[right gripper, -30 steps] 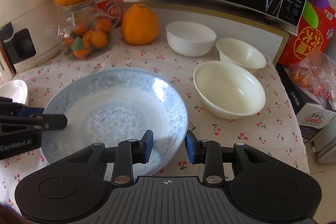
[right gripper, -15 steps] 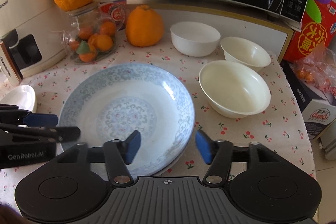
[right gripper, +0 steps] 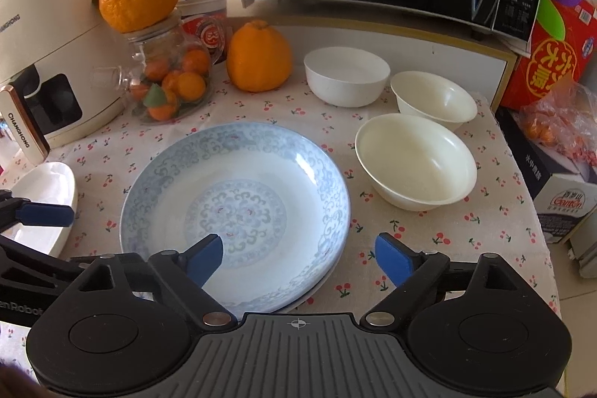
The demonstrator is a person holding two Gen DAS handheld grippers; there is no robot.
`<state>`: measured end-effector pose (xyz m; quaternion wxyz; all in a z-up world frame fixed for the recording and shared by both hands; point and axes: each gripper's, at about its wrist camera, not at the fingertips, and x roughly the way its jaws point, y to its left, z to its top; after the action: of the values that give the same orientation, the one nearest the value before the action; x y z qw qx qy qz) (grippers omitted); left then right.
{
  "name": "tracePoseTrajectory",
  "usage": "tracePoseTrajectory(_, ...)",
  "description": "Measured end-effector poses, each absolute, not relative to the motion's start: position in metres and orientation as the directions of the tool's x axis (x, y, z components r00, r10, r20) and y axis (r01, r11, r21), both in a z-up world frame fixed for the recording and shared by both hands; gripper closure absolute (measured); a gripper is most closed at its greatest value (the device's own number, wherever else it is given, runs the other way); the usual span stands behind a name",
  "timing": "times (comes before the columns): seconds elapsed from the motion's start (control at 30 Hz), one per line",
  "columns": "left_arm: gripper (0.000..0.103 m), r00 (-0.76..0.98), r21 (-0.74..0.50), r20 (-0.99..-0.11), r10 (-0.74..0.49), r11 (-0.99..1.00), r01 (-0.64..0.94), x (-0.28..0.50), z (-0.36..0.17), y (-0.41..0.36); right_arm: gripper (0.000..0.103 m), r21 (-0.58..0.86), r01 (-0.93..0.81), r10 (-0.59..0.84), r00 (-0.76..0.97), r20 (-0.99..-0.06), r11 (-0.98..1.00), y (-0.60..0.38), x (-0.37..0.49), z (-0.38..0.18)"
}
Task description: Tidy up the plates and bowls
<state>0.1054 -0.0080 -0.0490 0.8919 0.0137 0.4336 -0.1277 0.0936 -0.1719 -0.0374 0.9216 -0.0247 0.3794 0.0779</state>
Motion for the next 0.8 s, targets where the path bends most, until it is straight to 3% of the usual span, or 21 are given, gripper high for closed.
tracePoseTrajectory(0.4, 0.000, 0.671, 0.018, -0.730, -0.132, 0.977, 0.212, 0.097, -0.030, 0.042, 0.008, 0.012, -0.227, 0.178, 0.732, -0.658, 0.974, -0.142, 0.080, -0.024)
tracePoseTrajectory(0.8, 0.001, 0.664, 0.012, -0.743, -0.078, 0.991, 0.130, 0.104, -0.030, 0.114, 0.005, 0.165, -0.409, 0.422, 0.689, -0.590, 0.898, -0.080, 0.066, -0.023)
